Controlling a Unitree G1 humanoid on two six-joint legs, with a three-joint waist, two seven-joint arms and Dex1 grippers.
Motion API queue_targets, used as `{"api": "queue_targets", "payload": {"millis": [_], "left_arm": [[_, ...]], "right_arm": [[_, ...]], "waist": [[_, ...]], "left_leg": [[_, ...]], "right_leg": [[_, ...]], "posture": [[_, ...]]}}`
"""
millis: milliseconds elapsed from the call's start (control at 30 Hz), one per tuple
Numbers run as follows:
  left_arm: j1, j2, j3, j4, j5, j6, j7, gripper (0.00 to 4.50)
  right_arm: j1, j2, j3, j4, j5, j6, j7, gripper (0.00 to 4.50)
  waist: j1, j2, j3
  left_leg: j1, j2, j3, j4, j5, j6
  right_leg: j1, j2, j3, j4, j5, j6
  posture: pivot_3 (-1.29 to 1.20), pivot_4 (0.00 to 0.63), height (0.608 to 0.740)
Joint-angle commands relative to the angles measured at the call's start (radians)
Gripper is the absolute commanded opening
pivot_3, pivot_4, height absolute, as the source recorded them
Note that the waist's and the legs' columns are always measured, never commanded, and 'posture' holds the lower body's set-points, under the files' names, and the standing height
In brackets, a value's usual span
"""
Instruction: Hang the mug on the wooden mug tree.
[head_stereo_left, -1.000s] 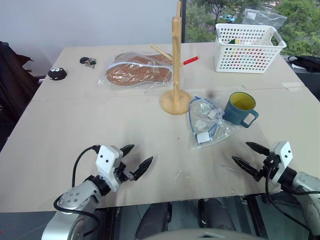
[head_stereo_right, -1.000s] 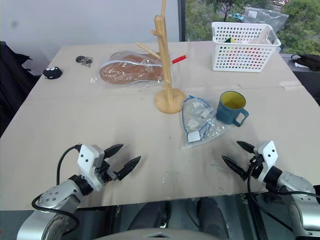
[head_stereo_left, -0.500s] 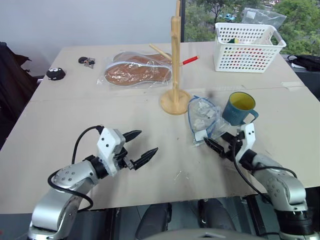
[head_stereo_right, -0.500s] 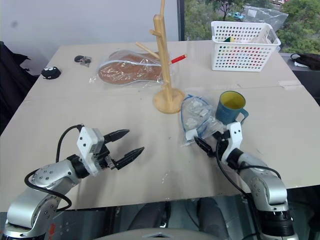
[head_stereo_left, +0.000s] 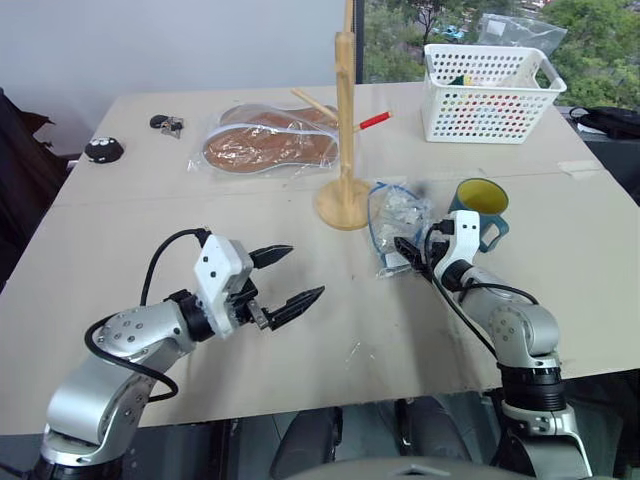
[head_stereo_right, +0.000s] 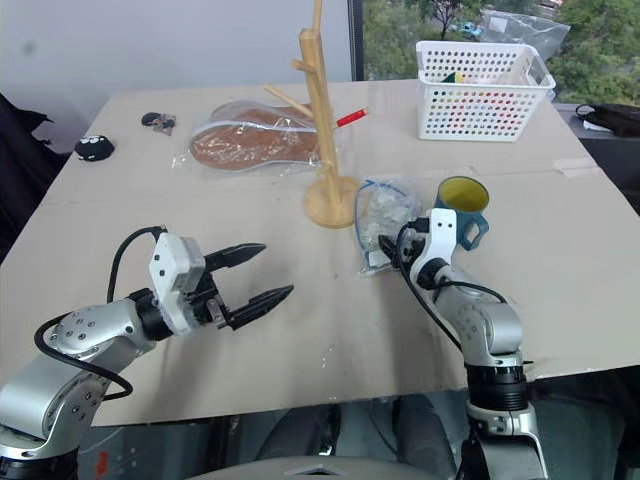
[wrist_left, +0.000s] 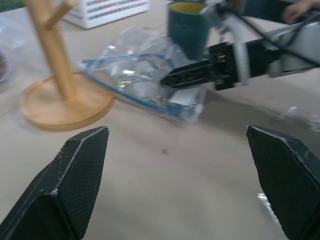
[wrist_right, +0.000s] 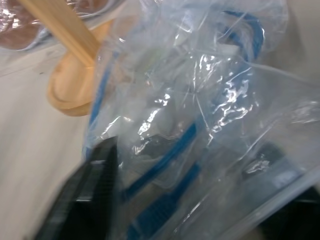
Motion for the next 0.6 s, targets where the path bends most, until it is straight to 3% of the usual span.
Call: {"api": "queue_targets", "payload": {"millis": [33,133,333,467,600], "left_arm": [[0.006,0.040,0.034,-0.030,-0.036,0.001,-0.052,4.50],[0.000,0.052,0.036,-0.025,-0.062,0.008,-0.070,4.50],[-0.004,0.061,0.038,-0.010,-0.054,0.002,-0.084,4.50],[-0.015,0.063,0.039,-0.003,-0.052,-0.001,-0.094,4.50],[-0.050,0.074,0.055,0.001,-0.096,0.014,-0.123,4.50]], "right_arm": [[-0.012,-0.001,0.000,0.014,-0.017,-0.007,0.001,1.40],[-0.017,-0.004,0.001,0.028,-0.028,-0.019,0.007,0.04],[-0.005,-0.015,0.009,-0.005,-0.014,-0.030,0.047,0.04],[0.011,-0.070,0.040,-0.082,0.039,-0.033,0.184,0.04],[0.077,-0.213,-0.004,-0.247,0.204,0.036,0.384,0.04]], "waist": [[-0.001,0.000,0.000],[-0.003,0.000,0.000],[-0.003,0.000,0.000],[-0.003,0.001,0.001],[-0.001,0.003,0.002]], "left_leg": [[0.000,0.000,0.000,0.000,0.000,0.000],[0.001,0.000,0.000,0.000,-0.001,0.002],[0.002,0.000,0.000,0.000,-0.002,0.004],[0.001,0.000,0.000,0.000,-0.002,0.004],[0.000,0.000,0.000,0.000,-0.002,0.004]], "right_leg": [[0.000,0.000,0.000,0.000,0.000,0.000],[0.000,0.000,0.000,0.001,0.000,0.000],[0.001,0.000,0.000,0.001,0.000,0.000],[0.001,0.000,0.000,0.000,0.000,0.000],[0.000,0.000,0.000,-0.001,0.000,0.000]], "posture": [[0.00,0.150,0.740],[0.00,0.150,0.740],[0.00,0.150,0.740],[0.00,0.150,0.740],[0.00,0.150,0.740]]}}
